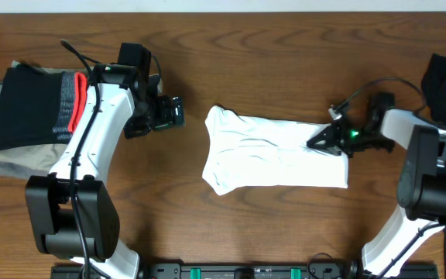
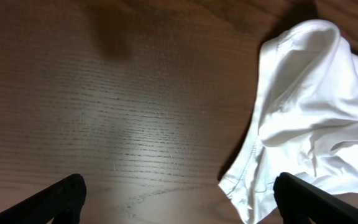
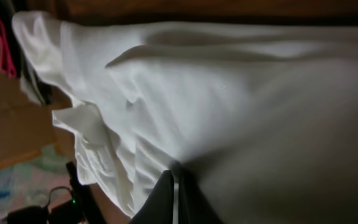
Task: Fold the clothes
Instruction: 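Raise the right gripper and withdraw it to the upper right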
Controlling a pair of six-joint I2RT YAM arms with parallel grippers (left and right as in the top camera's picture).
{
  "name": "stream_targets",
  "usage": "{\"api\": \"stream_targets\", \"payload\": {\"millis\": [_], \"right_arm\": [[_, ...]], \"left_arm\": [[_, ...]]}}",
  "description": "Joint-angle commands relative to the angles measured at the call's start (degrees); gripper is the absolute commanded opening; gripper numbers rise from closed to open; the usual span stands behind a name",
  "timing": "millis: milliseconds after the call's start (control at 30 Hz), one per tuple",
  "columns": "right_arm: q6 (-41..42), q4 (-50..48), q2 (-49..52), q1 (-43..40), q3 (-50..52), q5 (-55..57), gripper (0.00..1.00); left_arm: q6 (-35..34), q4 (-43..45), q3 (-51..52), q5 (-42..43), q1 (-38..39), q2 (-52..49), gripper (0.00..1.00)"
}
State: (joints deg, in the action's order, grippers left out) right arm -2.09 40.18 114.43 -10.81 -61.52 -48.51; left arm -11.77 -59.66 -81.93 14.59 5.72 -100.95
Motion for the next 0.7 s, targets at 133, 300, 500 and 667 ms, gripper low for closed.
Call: {"api": "stream_targets", "payload": {"millis": [133,300,500,667], "right_arm": [[2.51,11.26,-15.47,-4.02,-10.51,16.37,0.29],[2.99,16.24,-24.11,-3.96,-14.69,17.68,0.99],[4.50,18.58,-28.37,-3.96,-14.67,17.94,0.99],[5.27,19.69,-28.37,-3.89,-14.67,17.92,0.99]], "left_arm": [[0.35,0.00,0.61,-0.70,-0.17,0.63,0.98],[0.35,2.01,0.61,-0.66,-0.17,0.57,0.98],[1.68,2.91,0.76,3.52,-0.17,-0.83,0.98],[4.72,5.40,1.60,11.13,-0.17,-4.15,0.98]]}}
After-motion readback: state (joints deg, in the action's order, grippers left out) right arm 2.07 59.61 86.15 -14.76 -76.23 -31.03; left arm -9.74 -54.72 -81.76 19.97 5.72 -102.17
